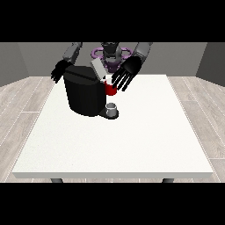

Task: Insert the coffee pod into the coffee machine and close the lid

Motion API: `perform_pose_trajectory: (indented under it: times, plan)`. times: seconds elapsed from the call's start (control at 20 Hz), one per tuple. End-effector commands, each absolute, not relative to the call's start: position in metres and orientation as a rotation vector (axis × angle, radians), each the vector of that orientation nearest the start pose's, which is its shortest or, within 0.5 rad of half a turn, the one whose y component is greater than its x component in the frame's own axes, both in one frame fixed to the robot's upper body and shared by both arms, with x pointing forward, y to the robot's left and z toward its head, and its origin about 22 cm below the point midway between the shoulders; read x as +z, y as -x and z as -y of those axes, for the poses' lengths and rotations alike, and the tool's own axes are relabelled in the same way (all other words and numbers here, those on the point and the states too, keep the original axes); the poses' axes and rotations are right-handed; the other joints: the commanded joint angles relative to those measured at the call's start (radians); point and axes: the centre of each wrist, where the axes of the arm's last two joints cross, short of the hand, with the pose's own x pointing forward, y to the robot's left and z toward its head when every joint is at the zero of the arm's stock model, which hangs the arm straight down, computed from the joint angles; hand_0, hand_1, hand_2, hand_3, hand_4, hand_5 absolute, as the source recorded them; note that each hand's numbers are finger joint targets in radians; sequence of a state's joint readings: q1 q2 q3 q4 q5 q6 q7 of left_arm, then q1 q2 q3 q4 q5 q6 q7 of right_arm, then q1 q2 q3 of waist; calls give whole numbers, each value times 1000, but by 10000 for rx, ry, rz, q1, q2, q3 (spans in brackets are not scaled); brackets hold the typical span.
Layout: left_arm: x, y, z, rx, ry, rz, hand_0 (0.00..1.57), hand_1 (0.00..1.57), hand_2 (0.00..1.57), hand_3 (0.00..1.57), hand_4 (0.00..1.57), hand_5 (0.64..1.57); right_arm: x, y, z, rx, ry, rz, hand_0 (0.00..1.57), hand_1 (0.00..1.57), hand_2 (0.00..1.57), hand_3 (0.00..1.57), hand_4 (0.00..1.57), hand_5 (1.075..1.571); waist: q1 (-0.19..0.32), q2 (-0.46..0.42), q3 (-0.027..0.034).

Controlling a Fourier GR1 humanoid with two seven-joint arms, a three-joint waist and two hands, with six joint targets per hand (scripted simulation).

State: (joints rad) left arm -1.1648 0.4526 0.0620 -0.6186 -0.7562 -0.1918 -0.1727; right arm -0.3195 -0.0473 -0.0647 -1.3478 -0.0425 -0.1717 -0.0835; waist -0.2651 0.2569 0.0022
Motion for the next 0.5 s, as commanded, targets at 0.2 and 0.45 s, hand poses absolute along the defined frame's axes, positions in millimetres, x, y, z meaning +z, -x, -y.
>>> perform_pose_trajectory:
  times: [0.2,0.45]
  plan:
    - [208,-460,-259,-11286,-7322,15622,0,0,0,0,0,1571,16,-311,224,-1084,1098,16372,0,0,0,0,348,1571,286,-648,-22]
    - [207,-461,-224,-11297,-6987,15605,0,0,0,0,0,1571,-2,-310,241,-1381,1403,16236,0,0,0,0,378,1571,665,-1066,-17]
